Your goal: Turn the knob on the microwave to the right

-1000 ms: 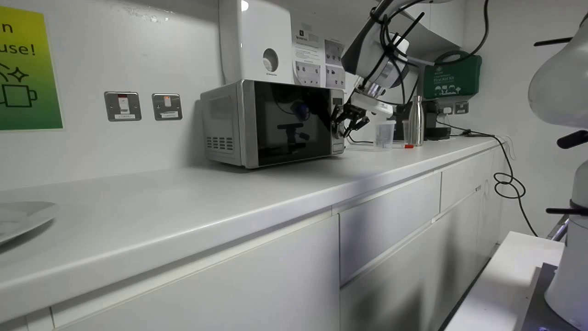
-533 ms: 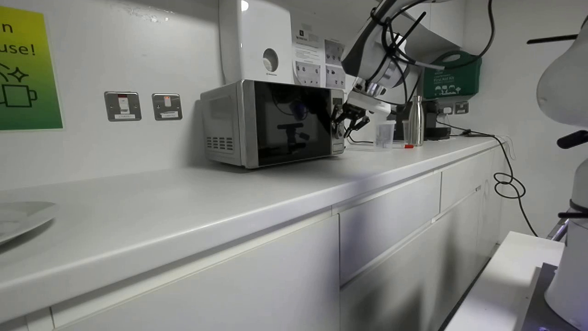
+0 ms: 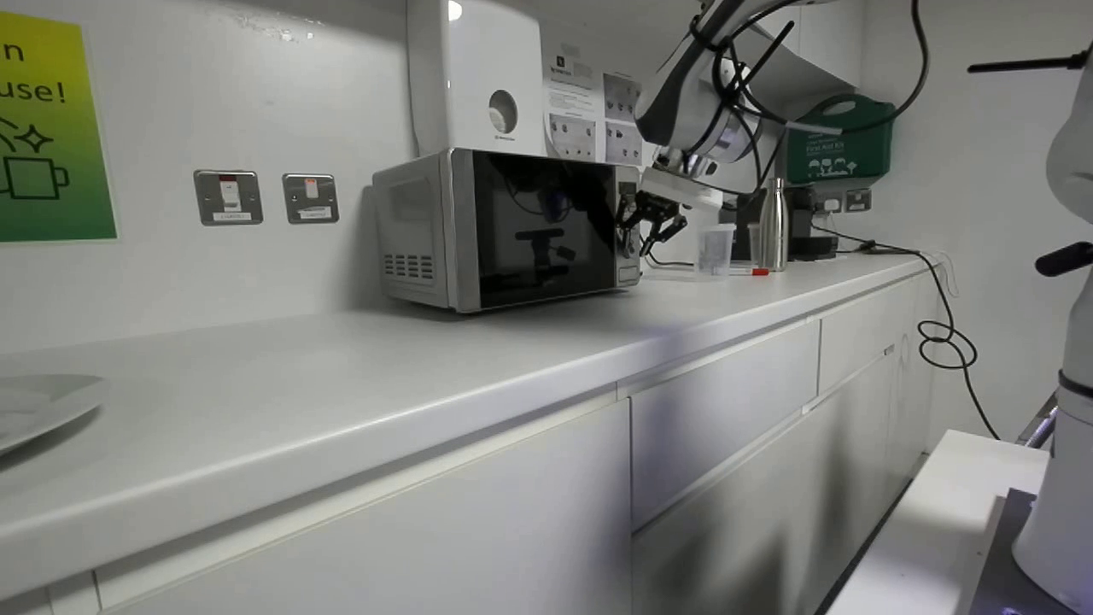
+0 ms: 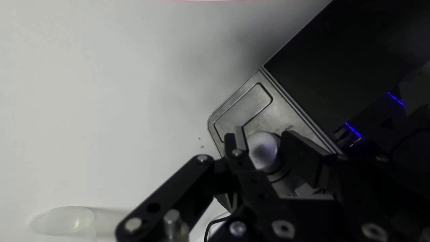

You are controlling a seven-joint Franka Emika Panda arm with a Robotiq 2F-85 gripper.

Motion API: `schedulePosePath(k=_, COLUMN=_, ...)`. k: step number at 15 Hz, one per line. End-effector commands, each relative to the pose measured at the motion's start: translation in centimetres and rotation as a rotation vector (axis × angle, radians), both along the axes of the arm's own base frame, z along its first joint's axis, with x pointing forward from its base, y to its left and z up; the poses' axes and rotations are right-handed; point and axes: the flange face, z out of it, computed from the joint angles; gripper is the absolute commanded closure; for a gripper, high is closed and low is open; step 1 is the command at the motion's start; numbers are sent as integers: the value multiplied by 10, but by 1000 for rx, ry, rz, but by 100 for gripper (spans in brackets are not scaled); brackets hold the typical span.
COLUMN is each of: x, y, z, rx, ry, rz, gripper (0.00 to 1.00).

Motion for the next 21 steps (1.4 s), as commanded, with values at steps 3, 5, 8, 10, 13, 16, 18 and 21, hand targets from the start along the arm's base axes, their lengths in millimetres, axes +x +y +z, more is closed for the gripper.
schedulePosePath(k=3, x=1, y=-39, z=-3, rx=40, ry=4, rz=-147, gripper=89)
schedulePosePath(k=5, x=-3, y=-55, z=-4, rx=19, ry=-14, rz=-230, gripper=89)
schedulePosePath(k=8, x=-10, y=-86, z=-15, rx=-14, ry=5, rz=-341, gripper=89)
schedulePosePath(k=10, x=-11, y=-96, z=-21, rx=-21, ry=26, rz=-391, gripper=89)
schedulePosePath(k=13, x=-9, y=-95, z=-18, rx=-59, ry=22, rz=-399, gripper=31)
schedulePosePath(k=16, x=-15, y=-93, z=-22, rx=-49, ry=33, rz=-388, gripper=31)
schedulePosePath(k=18, x=-15, y=-93, z=-21, rx=-50, ry=31, rz=-387, gripper=30)
schedulePosePath(k=21, x=-15, y=-93, z=-21, rx=-50, ry=31, rz=-387, gripper=30)
